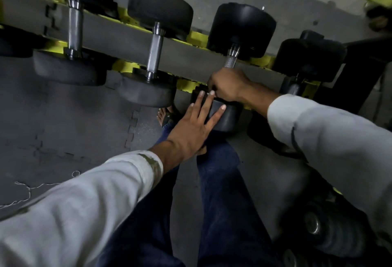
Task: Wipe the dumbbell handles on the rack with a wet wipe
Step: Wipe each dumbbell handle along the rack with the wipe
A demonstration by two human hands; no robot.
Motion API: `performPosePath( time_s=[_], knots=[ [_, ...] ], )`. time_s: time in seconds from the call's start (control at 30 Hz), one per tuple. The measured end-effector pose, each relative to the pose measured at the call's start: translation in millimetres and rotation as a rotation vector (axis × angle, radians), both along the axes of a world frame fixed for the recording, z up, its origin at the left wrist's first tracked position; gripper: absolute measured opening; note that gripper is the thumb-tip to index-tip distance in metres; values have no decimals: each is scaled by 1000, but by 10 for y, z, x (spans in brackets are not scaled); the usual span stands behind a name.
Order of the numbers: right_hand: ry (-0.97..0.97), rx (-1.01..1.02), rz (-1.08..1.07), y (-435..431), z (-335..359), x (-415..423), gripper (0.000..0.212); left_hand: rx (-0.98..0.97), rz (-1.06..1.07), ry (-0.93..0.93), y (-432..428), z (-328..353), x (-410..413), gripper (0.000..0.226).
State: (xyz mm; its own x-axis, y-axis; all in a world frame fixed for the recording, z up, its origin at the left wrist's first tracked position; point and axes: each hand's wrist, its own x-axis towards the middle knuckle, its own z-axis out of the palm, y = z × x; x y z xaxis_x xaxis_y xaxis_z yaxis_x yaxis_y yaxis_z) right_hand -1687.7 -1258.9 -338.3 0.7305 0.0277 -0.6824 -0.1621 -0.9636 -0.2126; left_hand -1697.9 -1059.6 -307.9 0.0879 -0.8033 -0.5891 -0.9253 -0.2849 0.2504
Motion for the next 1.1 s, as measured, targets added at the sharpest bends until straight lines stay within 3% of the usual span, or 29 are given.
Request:
performPosePath(
  time_s=[0.17, 0.3, 0.37, 0.43, 0.57, 0.7, 0.73, 0.8, 0.9, 0.97, 1.1],
  knots=[
    [-265, 142, -15, -240, 92, -311, 8, -16, -20, -2, 18, -35, 18, 141],
    [-458, -32, -218, -338, 27, -261, 24, -30, -23, -6, 37, -78, 26, 143],
    [-409, 6, -193, -250, -14, -275, 16, -40, -30, -9, 46, -82, 31, 142],
    [-270, 41, -13, -110, -52, -274, 11, -46, -29, 4, 47, -77, 38, 140],
    [-101, -248, 380, 34, -115, 44, 15, -70, -25, 10, 73, -122, 42, 134],
    [295, -225, 395, 58, -73, 343, 10, -76, -26, 16, 81, -129, 52, 134],
    [268, -199, 404, 46, -62, 313, 9, -76, -29, 22, 85, -125, 59, 134],
    [24, -209, 447, 6, -19, 153, 22, -79, -36, 33, 89, -116, 73, 134],
    [-207, -23, 262, -51, 46, -153, 15, -78, -39, 40, 85, -107, 105, 134],
    [-181, 111, -7, -40, 95, -314, 9, -80, -35, 48, 77, -92, 122, 133],
    [-189, 170, -606, 9, 46, -583, 9, -73, -42, 62, 78, -70, 129, 133]
  ],
)
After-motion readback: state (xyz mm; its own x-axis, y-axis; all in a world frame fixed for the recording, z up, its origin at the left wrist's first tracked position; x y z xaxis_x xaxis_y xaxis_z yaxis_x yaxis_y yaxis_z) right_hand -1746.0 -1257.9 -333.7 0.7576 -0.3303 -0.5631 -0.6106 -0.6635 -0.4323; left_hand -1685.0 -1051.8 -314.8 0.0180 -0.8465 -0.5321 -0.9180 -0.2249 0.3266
